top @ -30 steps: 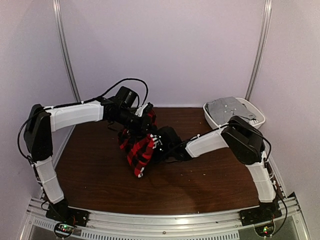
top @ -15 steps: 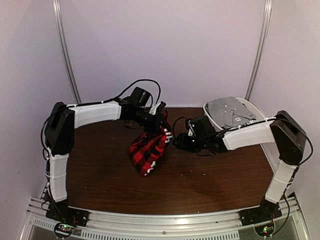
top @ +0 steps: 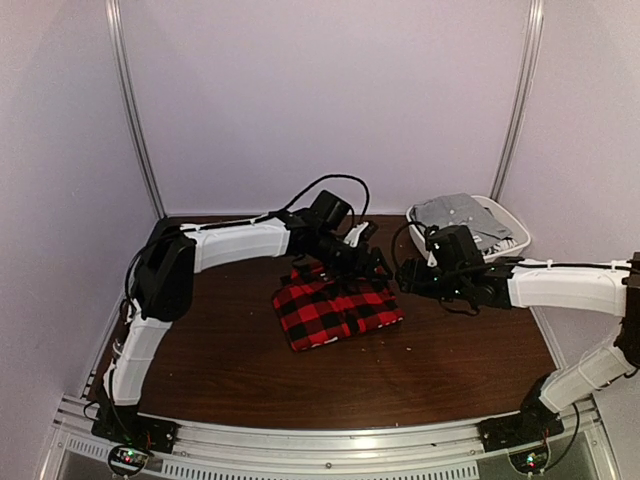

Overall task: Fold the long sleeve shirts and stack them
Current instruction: Turn over the square folded shirt at the center of the board, then adjust the square-folded shirt at the center of the board.

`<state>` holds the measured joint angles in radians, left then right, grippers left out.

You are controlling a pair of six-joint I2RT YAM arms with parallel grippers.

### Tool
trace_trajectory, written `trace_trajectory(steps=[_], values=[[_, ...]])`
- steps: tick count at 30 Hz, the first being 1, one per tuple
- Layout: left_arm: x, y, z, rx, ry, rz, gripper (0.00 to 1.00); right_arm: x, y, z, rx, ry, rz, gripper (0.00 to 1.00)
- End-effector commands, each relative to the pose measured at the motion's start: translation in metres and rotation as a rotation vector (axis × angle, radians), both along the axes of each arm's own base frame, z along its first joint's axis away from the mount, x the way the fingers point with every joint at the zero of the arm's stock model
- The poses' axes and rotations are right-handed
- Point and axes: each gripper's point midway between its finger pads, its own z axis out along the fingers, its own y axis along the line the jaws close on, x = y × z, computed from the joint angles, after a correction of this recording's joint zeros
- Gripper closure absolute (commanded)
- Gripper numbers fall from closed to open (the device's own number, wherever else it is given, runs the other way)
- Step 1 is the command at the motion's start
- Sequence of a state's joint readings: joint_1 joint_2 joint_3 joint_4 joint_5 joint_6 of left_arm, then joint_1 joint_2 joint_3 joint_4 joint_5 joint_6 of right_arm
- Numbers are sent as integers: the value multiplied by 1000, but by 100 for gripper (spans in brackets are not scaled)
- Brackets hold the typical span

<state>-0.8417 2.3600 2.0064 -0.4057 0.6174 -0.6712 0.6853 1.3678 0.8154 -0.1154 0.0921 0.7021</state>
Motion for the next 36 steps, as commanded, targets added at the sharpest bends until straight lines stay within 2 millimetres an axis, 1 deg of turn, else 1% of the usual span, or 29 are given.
trace_trajectory(steps=[1, 3, 4, 5, 7, 9, 12, 15, 17, 21, 22, 23, 29, 30, 32, 33, 34, 36], values=[[34, 34, 67, -39, -135, 151, 25, -5, -3, -21, -89, 37, 43, 33], [39, 59, 69, -13, -146, 229, 25, -5, 1, -31, -106, 58, 64, 34], [39, 72, 68, 2, -145, 262, 25, -5, 4, -36, -114, 67, 78, 36], [35, 88, 55, 37, -129, 292, 25, -6, 6, -44, -125, 84, 88, 38], [29, 113, 47, 61, -117, 331, 25, -6, 9, -54, -139, 106, 108, 41], [19, 134, 34, 87, -92, 348, 25, -7, 11, -67, -159, 128, 118, 45], [6, 163, 15, 130, -67, 383, 25, -9, 14, -83, -179, 156, 136, 54], [-5, 186, 2, 150, -39, 408, 25, -14, 18, -93, -183, 178, 159, 64], [-13, 198, -8, 171, -23, 415, 25, -21, 23, -98, -182, 188, 179, 71], [-27, 217, -28, 209, 15, 418, 25, -42, 31, -111, -181, 219, 210, 95], [-30, 220, -30, 214, 22, 416, 25, -50, 32, -115, -181, 230, 217, 99], [-33, 223, -33, 221, 27, 415, 25, -57, 32, -118, -178, 237, 219, 100], [-56, 232, -50, 234, 79, 384, 25, -103, 19, -133, -122, 297, 231, 100], [-59, 233, -51, 234, 80, 380, 25, -109, 12, -136, -126, 308, 230, 98], [-59, 235, -53, 242, 74, 382, 25, -111, 7, -131, -128, 303, 220, 86], [-57, 235, -53, 244, 63, 381, 25, -111, 7, -124, -120, 291, 220, 80], [-54, 235, -50, 246, 48, 387, 25, -109, 8, -115, -111, 274, 221, 73], [-43, 233, -45, 251, 16, 400, 25, -101, 12, -89, -88, 224, 217, 62]])
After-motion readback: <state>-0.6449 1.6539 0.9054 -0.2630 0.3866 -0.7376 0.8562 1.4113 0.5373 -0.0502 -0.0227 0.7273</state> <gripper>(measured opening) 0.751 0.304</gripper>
